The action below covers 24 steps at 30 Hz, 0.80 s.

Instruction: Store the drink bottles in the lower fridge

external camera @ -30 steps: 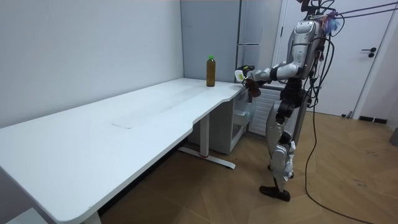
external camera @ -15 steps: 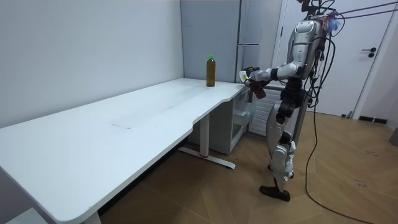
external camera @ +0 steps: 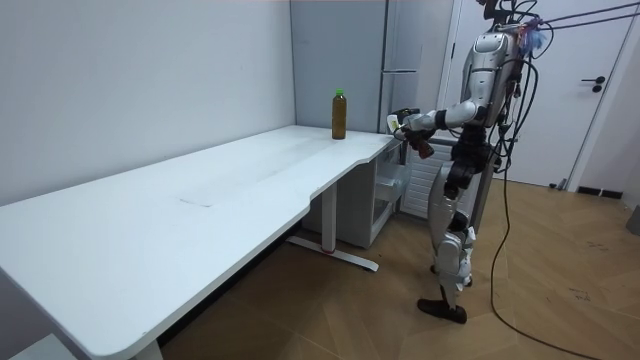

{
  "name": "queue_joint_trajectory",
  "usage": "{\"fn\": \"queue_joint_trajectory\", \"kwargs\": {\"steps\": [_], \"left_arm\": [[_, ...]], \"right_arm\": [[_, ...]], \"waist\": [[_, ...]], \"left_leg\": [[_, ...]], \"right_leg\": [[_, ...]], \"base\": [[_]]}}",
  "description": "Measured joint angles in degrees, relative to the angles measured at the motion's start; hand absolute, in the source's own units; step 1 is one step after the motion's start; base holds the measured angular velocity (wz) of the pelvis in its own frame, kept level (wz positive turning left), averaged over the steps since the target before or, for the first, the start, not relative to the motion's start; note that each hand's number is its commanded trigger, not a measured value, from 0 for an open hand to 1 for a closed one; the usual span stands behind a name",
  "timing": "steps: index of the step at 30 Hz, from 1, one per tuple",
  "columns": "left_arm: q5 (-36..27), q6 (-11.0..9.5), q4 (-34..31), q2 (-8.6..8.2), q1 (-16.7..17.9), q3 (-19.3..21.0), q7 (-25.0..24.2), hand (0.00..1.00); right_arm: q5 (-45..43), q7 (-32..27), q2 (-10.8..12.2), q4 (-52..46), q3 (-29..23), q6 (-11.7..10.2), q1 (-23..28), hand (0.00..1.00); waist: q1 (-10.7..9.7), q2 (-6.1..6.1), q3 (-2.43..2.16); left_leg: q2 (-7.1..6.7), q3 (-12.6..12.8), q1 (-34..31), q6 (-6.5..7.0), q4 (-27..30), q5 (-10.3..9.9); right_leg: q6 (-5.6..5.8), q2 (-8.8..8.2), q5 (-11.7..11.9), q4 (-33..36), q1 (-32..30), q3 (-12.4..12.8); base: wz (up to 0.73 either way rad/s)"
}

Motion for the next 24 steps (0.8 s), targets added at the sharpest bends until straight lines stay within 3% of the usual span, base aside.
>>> {"fn": "queue_joint_trajectory", "kwargs": {"steps": [1, 2, 3, 15, 24], "left_arm": [[0.01, -0.01, 0.00, 0.01, 0.00, 0.01, 0.00, 0.81], [0.01, -0.05, 0.00, 0.02, 0.00, 0.01, 0.00, 0.33], [0.01, -0.17, 0.00, 0.02, 0.00, 0.00, 0.00, 0.00], [0.12, -3.53, -1.50, 0.09, -0.01, 0.27, 0.51, 0.00], [5.03, -3.75, -6.49, 0.03, -0.01, 2.12, 1.48, 0.00]], "right_arm": [[0.00, -0.05, -0.01, 0.00, 0.04, -0.09, 0.00, 1.00], [0.01, -0.05, -0.02, 0.00, 0.05, -0.14, 0.00, 1.00], [0.03, -0.05, -0.03, 0.00, 0.05, -0.21, 0.00, 1.00], [6.19, 0.45, -0.40, 0.32, 1.21, -0.92, -0.05, 1.00], [7.30, 1.46, -0.25, 2.29, 2.09, -2.64, 0.06, 1.00]], "waist": [[0.01, 0.02, 0.04], [0.01, 0.04, 0.07], [0.01, 0.06, 0.14], [0.01, 0.14, 0.15], [-0.30, 0.17, 0.24]], "left_leg": [[0.00, 0.00, -0.05, 0.00, -0.01, 0.00], [0.00, 0.00, -0.07, 0.00, -0.02, 0.00], [0.00, 0.00, -0.14, 0.00, -0.03, 0.00], [0.00, -0.31, -0.44, 0.00, -0.10, 0.00], [0.17, -0.51, 0.45, -0.01, 0.06, -0.02]], "right_leg": [[0.00, 0.01, 0.00, -0.01, -0.03, 0.01], [0.00, 0.01, 0.00, -0.02, -0.04, 0.01], [0.00, 0.01, 0.00, -0.09, -0.08, 0.01], [-0.04, 0.00, 0.06, -0.76, 0.07, -0.49], [-0.16, -0.05, 0.17, -0.69, 0.81, -1.80]], "base": [[0.00], [0.00], [0.00], [0.01], [0.00]]}}
